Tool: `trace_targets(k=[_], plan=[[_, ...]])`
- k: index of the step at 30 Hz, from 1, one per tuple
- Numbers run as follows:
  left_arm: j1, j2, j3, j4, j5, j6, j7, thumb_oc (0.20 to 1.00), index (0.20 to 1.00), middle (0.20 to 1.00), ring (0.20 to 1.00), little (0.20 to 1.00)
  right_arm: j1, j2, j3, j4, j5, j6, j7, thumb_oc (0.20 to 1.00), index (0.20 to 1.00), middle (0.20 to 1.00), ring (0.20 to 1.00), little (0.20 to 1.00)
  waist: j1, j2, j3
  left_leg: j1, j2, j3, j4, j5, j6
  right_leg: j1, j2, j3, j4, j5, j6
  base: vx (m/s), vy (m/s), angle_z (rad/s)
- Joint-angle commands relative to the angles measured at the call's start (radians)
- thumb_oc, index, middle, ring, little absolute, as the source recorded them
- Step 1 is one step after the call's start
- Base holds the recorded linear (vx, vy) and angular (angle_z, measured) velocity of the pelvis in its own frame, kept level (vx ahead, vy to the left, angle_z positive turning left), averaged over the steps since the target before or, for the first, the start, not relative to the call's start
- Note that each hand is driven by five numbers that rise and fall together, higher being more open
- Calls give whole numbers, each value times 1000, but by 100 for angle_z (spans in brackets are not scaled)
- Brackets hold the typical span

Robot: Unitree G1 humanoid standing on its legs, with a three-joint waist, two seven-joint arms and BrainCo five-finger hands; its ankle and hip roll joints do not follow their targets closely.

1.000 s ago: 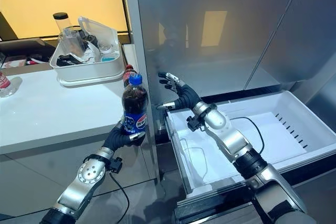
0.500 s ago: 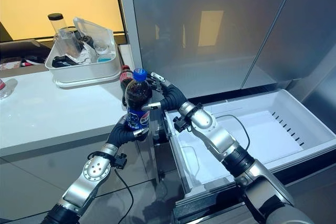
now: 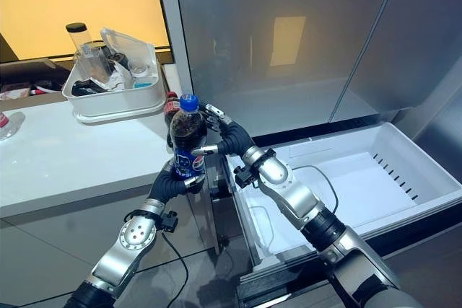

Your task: Take the drinks into the refrigerator

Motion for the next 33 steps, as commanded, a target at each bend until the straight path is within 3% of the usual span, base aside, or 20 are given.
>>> trace_targets(k=[1, 12, 24, 33], plan=[[-210, 7, 4, -9, -5, -149, 60, 200, 200, 200, 200, 200, -120, 96, 83, 14, -23, -39, 19, 1000, 1000, 1000, 1000, 1000, 22, -27, -37, -1, 2, -6, 1, -45, 15, 33, -36, -40, 4, -17, 69, 0, 0, 0], [-210, -3, 66, -18, -46, -154, 86, 200, 200, 200, 200, 200, -80, 99, 59, -136, 37, -59, 43, 1000, 1000, 1000, 1000, 1000, 13, -21, -35, 5, 7, -5, 1, -48, 14, 36, -34, -38, 4, -23, 64, 0, 0, 0], [-203, -5, 77, -44, -81, -160, 72, 200, 200, 200, 200, 200, -68, 92, 43, -139, 22, -55, 31, 1000, 1000, 1000, 1000, 1000, 14, -19, -41, 10, 7, -6, 1, -49, 14, 43, -31, -40, 4, -27, 61, 0, 0, 0], [-146, -1, 155, -61, -102, -160, 55, 200, 200, 200, 200, 200, 88, -15, -102, -349, 91, -105, 64, 1000, 1000, 1000, 1000, 1000, -7, -17, -38, 10, 9, -6, 1, -49, 13, 41, -30, -37, 4, -27, 62, 0, 0, 0]])
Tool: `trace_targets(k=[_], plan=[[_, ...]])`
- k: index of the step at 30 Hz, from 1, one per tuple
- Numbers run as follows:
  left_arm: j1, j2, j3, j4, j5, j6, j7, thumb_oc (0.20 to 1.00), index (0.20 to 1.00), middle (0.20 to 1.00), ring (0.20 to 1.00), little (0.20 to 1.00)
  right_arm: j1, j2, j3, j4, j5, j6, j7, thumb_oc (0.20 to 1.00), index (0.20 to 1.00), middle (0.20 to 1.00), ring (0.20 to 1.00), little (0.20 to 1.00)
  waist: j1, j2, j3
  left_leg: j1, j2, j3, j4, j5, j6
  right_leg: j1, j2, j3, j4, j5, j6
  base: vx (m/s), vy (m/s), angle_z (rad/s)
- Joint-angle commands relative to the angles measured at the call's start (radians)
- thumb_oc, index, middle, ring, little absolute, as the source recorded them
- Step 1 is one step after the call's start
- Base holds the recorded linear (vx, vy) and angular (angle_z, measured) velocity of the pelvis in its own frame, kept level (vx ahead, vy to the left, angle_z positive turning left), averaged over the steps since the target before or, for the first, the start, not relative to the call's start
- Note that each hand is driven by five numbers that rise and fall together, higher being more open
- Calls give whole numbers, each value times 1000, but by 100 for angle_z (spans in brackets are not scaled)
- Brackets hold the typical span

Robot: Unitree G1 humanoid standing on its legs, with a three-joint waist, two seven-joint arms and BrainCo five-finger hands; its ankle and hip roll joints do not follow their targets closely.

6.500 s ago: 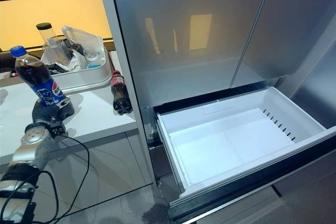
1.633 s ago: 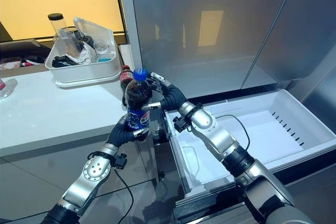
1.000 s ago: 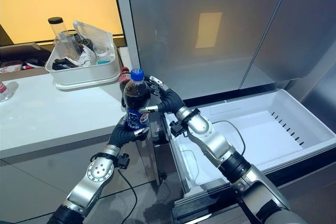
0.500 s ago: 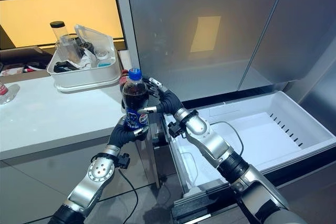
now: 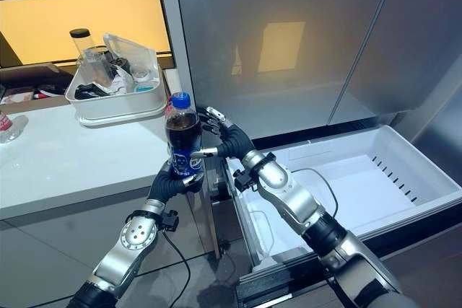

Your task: Take the drinks into the refrigerator

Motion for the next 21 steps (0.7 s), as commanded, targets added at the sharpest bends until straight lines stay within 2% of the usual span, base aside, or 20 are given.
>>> trace_targets(k=[1, 7, 11, 17, 21], plan=[[-141, 25, 149, -73, -54, -134, 35, 200, 200, 200, 200, 200, -30, 17, -51, -146, 52, -116, 49, 1000, 1000, 1000, 1000, 1000, -9, -21, -21, 10, 8, -5, 1, -50, 14, 40, -31, -36, 4, -25, 66, 0, 0, 0], [-62, 29, 216, -88, -87, -136, -13, 200, 200, 200, 200, 200, 136, -56, -207, -164, 34, -128, 51, 1000, 1000, 1000, 1000, 1000, -20, -24, -23, 9, 7, -3, 1, -52, 16, 37, -30, -36, 4, -23, 68, -7, 1, 2], [-35, 29, 256, -102, -101, -142, -38, 200, 200, 200, 200, 200, 210, -71, -285, -169, 12, -130, 61, 1000, 1000, 1000, 1000, 1000, -24, -25, -25, 8, 6, -3, 1, -53, 17, 33, -30, -33, 4, -21, 69, 0, 0, 0], [-37, 22, 259, -107, -104, -146, -49, 200, 200, 200, 200, 200, 216, -50, -290, -165, -13, -127, 71, 1000, 1000, 1000, 1000, 1000, -23, -24, -26, 8, 6, -3, 1, -53, 18, 32, -31, -29, 4, -20, 69, 0, 0, 0], [-62, 23, 215, -105, -92, -142, -68, 200, 200, 200, 200, 200, 161, -32, -246, -137, -35, -117, 67, 1000, 1000, 1000, 1000, 1000, -22, -23, -27, 10, 5, -5, 1, -54, 20, 33, -31, -26, 4, -20, 68, 0, 0, 0]])
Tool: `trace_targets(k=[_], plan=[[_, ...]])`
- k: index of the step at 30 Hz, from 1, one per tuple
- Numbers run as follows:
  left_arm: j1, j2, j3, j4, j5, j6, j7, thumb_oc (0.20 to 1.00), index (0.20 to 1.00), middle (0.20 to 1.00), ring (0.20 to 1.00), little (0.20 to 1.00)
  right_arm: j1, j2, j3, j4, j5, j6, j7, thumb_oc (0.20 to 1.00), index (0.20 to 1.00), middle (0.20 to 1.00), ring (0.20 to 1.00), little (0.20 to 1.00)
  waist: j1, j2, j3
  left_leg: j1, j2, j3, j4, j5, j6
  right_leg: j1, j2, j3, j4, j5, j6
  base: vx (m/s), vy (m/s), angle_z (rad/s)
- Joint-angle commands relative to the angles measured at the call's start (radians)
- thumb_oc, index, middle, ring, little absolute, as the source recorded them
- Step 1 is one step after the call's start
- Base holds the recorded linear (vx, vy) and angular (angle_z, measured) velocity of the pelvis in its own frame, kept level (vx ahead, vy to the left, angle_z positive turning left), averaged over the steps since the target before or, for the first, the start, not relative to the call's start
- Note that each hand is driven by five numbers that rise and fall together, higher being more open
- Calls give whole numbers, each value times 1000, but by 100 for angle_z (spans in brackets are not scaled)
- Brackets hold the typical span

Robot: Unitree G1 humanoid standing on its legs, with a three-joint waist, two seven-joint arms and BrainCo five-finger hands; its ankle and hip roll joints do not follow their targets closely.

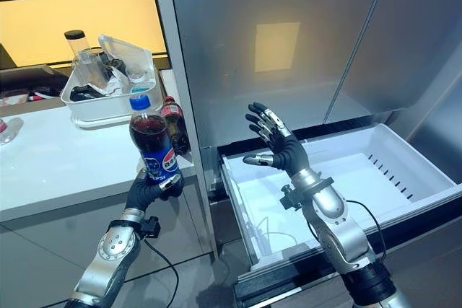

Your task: Take the drinks into the refrigerator

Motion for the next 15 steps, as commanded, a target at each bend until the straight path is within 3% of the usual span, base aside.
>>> trace_targets(k=[1, 7, 15], plan=[[-174, 32, 45, -79, -14, -125, 5, 200, 200, 200, 200, 200, -114, 34, 23, -5, -32, -52, -3, 1000, 1000, 1000, 1000, 1000, 4, -19, -28, 11, 3, -4, 2, -54, 20, 31, -32, -22, 5, -20, 68, 0, 0, 0], [-231, 35, -49, -55, 10, -120, 5, 200, 200, 200, 200, 200, -314, 74, 151, 108, -168, -25, -53, 1000, 1000, 1000, 1000, 1000, 19, -18, -30, 10, 2, -6, 2, -51, 21, 32, -34, -23, 5, -16, 68, -3, 0, 1], [-289, 31, -109, -33, 16, -115, 27, 200, 200, 200, 200, 200, -439, 145, 255, 193, -198, -6, -67, 1000, 1000, 1000, 1000, 1000, 34, -19, -26, 8, 0, -10, 2, -46, 22, 33, -36, -26, 5, -13, 67, -3, 0, 1]])
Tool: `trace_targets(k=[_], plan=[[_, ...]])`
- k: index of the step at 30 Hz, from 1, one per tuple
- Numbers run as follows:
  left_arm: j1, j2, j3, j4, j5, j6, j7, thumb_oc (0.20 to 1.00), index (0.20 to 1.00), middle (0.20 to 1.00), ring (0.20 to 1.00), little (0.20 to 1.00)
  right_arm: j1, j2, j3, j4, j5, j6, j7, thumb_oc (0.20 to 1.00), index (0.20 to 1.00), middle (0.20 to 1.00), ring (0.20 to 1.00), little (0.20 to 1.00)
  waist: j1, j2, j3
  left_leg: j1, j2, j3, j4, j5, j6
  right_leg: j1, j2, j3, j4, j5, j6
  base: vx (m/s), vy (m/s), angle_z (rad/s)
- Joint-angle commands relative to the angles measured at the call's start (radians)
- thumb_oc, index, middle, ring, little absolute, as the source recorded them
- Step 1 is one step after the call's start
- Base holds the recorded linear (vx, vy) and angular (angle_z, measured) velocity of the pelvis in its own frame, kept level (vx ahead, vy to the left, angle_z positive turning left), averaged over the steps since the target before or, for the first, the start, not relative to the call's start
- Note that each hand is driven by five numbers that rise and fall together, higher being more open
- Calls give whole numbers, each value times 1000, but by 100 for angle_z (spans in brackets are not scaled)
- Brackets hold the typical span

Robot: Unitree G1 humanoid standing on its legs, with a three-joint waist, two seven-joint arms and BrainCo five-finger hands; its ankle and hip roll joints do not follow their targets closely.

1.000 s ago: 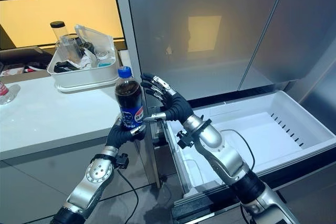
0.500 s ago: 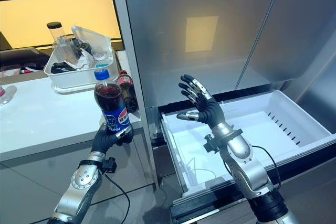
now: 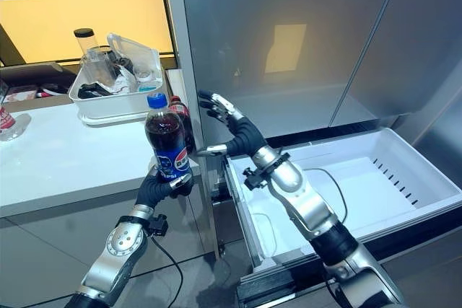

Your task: Take the drinks into the refrigerator

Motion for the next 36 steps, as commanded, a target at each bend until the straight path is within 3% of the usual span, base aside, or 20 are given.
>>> trace_targets(k=[1, 17, 24, 30, 36], plan=[[-226, 19, -26, -40, 6, -114, 27, 200, 200, 200, 200, 200, -116, 44, 33, 4, -15, -27, -6, 1000, 1000, 1000, 1000, 1000, 31, -14, -23, 6, 2, -4, 1, -46, 22, 28, -35, -21, 4, -12, 66, 0, 0, 0], [-285, 27, -63, 26, 76, -115, 77, 200, 200, 200, 200, 200, -152, 125, 125, 146, -2, -2, -12, 1000, 1000, 1000, 1000, 1000, 40, -12, -24, 2, 0, -9, 1, -41, 20, 31, -37, -28, 4, -11, 66, -3, 0, 1], [-333, 46, -65, 18, 116, -122, 113, 200, 200, 200, 200, 200, -189, 161, 150, 165, 92, -8, -23, 1000, 1000, 1000, 1000, 1000, 44, -9, -26, 1, 0, -7, 1, -38, 19, 29, -38, -29, 4, -7, 66, 0, 0, 0], [-296, 42, -11, -18, 103, -127, 125, 200, 200, 200, 200, 200, -98, 115, 93, -47, 149, -47, 12, 1000, 1000, 1000, 1000, 1000, 30, -6, -19, -1, -2, -6, 1, -40, 21, 25, -38, -24, 4, -8, 67, 0, 0, 0], [-195, 38, 76, -33, 26, -129, 94, 200, 200, 200, 200, 200, 69, -13, -70, -171, 159, -84, 3, 1000, 1000, 1000, 1000, 1000, 14, -5, -16, -2, -6, -6, 1, -41, 23, 21, -40, -23, 4, -4, 71, 0, 0, 0]])
